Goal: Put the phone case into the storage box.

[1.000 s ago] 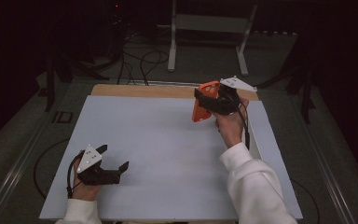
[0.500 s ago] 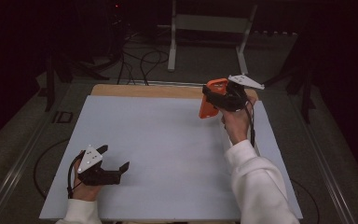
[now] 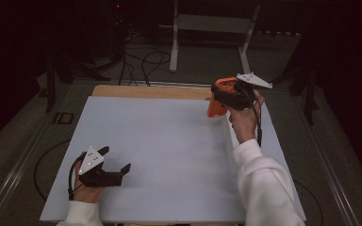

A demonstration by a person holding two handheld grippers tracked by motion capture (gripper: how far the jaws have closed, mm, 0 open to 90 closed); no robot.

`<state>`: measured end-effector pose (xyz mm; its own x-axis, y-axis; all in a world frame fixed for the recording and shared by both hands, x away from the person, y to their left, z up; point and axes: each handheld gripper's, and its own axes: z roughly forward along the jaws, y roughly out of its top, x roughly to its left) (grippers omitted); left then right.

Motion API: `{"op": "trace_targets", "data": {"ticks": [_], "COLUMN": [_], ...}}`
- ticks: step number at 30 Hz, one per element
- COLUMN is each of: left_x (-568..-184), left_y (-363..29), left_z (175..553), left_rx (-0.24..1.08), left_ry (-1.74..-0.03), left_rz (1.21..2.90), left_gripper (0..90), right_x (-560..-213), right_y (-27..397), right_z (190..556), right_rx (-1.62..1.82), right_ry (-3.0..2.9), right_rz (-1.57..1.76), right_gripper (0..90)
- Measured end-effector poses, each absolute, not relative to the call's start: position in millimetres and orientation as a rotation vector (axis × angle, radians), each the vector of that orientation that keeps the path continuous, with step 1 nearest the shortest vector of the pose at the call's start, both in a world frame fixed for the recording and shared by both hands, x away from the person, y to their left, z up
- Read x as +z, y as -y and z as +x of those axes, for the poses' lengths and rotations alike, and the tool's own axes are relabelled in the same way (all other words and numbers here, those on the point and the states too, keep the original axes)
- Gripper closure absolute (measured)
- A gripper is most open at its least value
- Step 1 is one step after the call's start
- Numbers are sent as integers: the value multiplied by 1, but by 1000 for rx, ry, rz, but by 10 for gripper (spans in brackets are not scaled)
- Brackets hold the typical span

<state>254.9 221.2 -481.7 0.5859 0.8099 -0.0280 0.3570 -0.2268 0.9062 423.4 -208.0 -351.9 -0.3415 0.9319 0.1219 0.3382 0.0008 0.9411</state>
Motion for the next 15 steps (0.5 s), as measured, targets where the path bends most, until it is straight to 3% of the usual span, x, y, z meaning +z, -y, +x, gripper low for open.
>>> {"op": "trace_targets", "data": {"ticks": [15], "left_x": [-482], "left_y": [-221], "left_z": [255], "left_rx": [570], "left_ry": [-950], "left_rz": [1822], "left_gripper": [0], "right_x": [-352], "right_y": [222], "right_z": [429], "right_rx": [1312], "right_ry": [-1660], "right_rz": [1362], "right_gripper": [160]}}
